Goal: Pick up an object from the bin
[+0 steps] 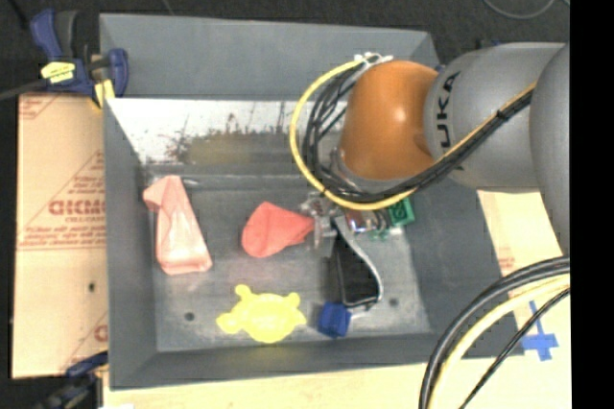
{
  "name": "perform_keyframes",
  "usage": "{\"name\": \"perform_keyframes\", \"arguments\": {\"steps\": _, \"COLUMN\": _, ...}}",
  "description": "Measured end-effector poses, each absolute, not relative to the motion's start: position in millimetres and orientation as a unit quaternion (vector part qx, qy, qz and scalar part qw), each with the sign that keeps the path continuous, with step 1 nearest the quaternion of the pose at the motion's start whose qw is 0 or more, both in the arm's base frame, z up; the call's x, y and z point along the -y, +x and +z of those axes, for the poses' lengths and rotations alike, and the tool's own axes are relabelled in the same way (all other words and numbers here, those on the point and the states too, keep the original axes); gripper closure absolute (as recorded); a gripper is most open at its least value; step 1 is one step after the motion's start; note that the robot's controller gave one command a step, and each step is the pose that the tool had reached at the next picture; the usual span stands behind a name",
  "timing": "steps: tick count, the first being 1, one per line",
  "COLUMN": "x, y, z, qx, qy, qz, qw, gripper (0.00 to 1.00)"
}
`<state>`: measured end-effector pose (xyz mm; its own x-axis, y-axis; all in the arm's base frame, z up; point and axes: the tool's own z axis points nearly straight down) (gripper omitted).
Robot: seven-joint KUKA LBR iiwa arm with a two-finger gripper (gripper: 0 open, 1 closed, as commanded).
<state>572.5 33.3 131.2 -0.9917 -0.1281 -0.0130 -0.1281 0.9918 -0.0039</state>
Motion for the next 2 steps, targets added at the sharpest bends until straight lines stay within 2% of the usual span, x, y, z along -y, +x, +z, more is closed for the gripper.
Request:
{"name": "perform_keyframes", "arguments": {"steps": 1, "x": -32, "y": 559.8, "z": 170, "qx": -0.998, "qy": -0.065, "qz": -0.002, "qw": 0.008, "gripper": 1.00}}
{"name": "perform_keyframes", "arguments": {"steps": 2, "x": -10, "y": 573.1, "z": 257, "qx": -0.998, "qy": -0.062, "qz": -0.002, "qw": 0.009, "gripper": 1.00}}
